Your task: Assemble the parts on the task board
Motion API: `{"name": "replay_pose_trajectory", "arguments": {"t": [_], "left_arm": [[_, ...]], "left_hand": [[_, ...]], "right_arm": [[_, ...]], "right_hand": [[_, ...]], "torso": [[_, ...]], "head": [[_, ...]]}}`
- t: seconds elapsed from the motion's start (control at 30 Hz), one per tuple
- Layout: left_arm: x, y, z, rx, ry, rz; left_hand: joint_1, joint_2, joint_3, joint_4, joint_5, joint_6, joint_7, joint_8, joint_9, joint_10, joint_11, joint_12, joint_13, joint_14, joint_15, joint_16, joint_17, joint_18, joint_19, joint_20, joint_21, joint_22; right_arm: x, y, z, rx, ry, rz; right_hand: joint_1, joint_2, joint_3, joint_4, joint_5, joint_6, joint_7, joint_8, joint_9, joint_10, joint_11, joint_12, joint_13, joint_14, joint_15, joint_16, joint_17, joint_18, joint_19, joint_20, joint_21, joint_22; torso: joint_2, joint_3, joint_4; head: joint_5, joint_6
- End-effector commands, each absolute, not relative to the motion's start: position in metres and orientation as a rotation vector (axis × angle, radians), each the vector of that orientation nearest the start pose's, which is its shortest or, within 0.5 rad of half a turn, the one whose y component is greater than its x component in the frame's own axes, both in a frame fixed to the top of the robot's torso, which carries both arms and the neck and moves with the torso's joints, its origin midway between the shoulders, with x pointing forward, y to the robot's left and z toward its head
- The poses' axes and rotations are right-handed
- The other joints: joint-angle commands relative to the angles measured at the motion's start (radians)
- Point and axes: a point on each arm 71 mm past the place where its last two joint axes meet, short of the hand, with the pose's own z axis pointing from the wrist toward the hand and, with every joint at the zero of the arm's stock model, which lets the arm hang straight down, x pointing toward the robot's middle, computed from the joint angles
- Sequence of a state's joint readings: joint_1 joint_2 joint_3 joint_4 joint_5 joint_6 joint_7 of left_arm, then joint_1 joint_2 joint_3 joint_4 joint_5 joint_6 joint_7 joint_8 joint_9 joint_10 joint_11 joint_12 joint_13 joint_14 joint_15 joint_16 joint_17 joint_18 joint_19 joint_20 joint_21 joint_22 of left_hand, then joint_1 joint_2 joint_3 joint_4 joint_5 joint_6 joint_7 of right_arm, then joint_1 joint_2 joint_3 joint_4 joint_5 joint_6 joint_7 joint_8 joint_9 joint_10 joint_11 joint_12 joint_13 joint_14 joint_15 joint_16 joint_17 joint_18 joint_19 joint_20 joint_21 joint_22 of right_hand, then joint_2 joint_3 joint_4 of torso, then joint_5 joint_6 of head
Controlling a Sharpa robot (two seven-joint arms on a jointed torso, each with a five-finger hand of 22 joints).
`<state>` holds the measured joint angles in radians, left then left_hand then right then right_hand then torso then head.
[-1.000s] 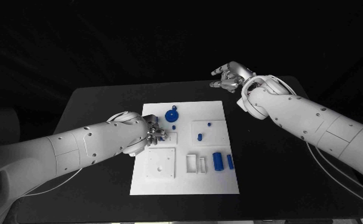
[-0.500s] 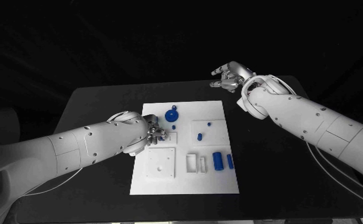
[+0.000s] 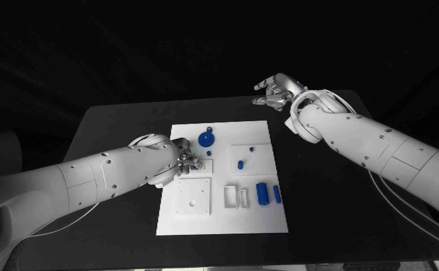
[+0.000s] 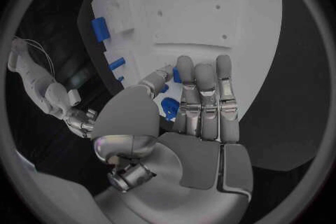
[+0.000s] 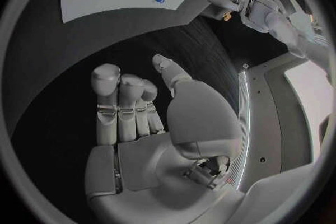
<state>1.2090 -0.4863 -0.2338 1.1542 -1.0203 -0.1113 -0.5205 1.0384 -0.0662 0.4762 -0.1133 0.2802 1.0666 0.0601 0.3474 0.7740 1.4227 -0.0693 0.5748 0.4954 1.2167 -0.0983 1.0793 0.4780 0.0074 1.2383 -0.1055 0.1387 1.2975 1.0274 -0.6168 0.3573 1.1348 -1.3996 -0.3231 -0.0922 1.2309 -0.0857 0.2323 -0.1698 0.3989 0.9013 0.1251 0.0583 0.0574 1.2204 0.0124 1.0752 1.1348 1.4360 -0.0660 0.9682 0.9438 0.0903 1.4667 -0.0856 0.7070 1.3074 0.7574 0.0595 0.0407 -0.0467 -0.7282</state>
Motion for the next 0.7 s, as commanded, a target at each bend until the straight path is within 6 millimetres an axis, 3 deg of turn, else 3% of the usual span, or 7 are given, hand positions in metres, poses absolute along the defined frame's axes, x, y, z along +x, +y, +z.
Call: {"name": "replay_pose_trajectory", "arguments": {"t": [0.03,0.2,0.23,0.37,0.47,0.5,0.7], "left_arm": [[0.51,0.153,-0.297,-0.261,2.271,-0.259],[0.511,0.154,-0.297,-0.264,2.266,-0.256],[0.511,0.154,-0.297,-0.265,2.264,-0.255],[0.512,0.156,-0.297,-0.271,2.257,-0.249],[0.512,0.158,-0.297,-0.275,2.256,-0.245],[0.512,0.159,-0.297,-0.276,2.255,-0.244],[0.513,0.163,-0.297,-0.283,2.25,-0.242]], "left_hand": [[-0.007,-0.018,-0.002,0.011,-0.018,0.093,-0.09,0.002,-0.002,-0.005,-0.003,-0.004,0.0,0.004,0.004,-0.005,-0.001,-0.007,0.008,0.002,-0.008,-0.001],[-0.003,-0.025,-0.015,0.035,-0.053,0.094,-0.091,0.003,-0.005,-0.007,-0.003,-0.003,0.001,0.003,0.005,-0.006,-0.002,-0.007,0.014,0.003,-0.022,-0.001],[-0.009,-0.027,-0.026,0.047,-0.1,0.096,-0.092,0.005,-0.005,-0.007,-0.003,-0.002,0.001,0.003,0.005,-0.006,-0.002,-0.007,0.015,0.003,-0.024,-0.001],[0.006,-0.039,-0.06,0.103,-0.146,0.096,-0.092,0.008,-0.005,-0.011,-0.003,0.001,0.003,0.003,0.006,-0.007,-0.003,-0.007,0.022,0.004,-0.04,-0.003],[-0.001,-0.053,-0.086,0.127,-0.151,0.094,-0.091,0.012,-0.003,-0.014,-0.002,0.003,0.005,0.0,0.007,-0.008,-0.004,-0.007,0.023,0.005,-0.048,-0.003],[-0.01,-0.059,-0.127,0.136,-0.096,0.095,-0.09,0.016,0.0,-0.015,0.0,0.003,0.005,-0.002,0.008,-0.009,-0.004,-0.007,0.022,0.006,-0.05,-0.003],[0.026,-0.057,-0.242,0.183,-0.103,0.093,-0.087,0.018,-0.003,-0.024,0.003,0.008,0.006,-0.01,0.011,-0.009,-0.003,-0.007,0.021,0.01,-0.064,0.0]], "right_arm": [[0.563,-0.225,-0.173,0.268,1.511,0.638],[0.563,-0.225,-0.173,0.268,1.505,0.64],[0.563,-0.225,-0.173,0.269,1.504,0.641],[0.564,-0.226,-0.173,0.271,1.501,0.641],[0.564,-0.227,-0.173,0.275,1.499,0.64],[0.564,-0.227,-0.173,0.277,1.499,0.64],[0.564,-0.229,-0.174,0.285,1.496,0.636]], "right_hand": [[-0.012,0.0,0.004,-0.002,0.004,0.007,-0.001,0.0,0.001,0.002,-0.004,0.001,0.0,0.004,0.0,-0.004,0.0,0.017,0.055,0.001,-0.006,0.072],[-0.013,-0.001,0.005,-0.001,0.007,0.01,-0.001,0.0,0.001,0.005,-0.004,0.004,0.002,0.004,-0.001,-0.001,0.003,0.017,0.055,0.0,-0.003,0.072],[-0.013,-0.001,0.005,-0.001,0.007,0.01,-0.001,0.0,0.001,0.005,-0.004,0.004,0.002,0.004,-0.001,-0.001,0.003,0.017,0.055,0.0,-0.003,0.072],[-0.013,-0.002,0.005,0.0,0.007,0.01,-0.001,0.0,0.001,0.003,-0.004,0.001,0.0,0.003,-0.001,-0.004,0.0,0.017,0.055,0.001,-0.004,0.071],[-0.013,-0.002,0.004,0.0,0.007,0.006,-0.001,0.0,0.001,0.0,-0.004,-0.002,-0.002,0.003,-0.001,-0.006,-0.001,0.017,0.055,0.001,-0.006,0.071],[-0.013,-0.002,0.004,0.0,0.007,0.006,-0.001,0.0,0.001,0.0,-0.004,-0.002,-0.002,0.003,-0.001,-0.006,-0.001,0.017,0.055,0.001,-0.006,0.071],[-0.011,-0.002,0.006,-0.001,0.007,-0.002,0.0,0.0,0.001,-0.002,-0.004,-0.006,-0.006,0.002,0.0,-0.011,-0.006,0.018,0.054,0.001,-0.011,0.069]], "torso": [[0.0,-0.0009,0.0009],[0.0,-0.0011,0.0008],[0.0,-0.001,0.0011],[0.0,-0.0016,0.0011],[-0.001,-0.002,0.0011],[-0.001,-0.0022,0.0009],[-0.001,-0.0024,0.0009]], "head": [[-0.002,0.0],[-0.004,-0.001],[-0.004,-0.001],[-0.004,0.0],[-0.004,-0.001],[-0.004,-0.001],[-0.003,-0.001]]}}
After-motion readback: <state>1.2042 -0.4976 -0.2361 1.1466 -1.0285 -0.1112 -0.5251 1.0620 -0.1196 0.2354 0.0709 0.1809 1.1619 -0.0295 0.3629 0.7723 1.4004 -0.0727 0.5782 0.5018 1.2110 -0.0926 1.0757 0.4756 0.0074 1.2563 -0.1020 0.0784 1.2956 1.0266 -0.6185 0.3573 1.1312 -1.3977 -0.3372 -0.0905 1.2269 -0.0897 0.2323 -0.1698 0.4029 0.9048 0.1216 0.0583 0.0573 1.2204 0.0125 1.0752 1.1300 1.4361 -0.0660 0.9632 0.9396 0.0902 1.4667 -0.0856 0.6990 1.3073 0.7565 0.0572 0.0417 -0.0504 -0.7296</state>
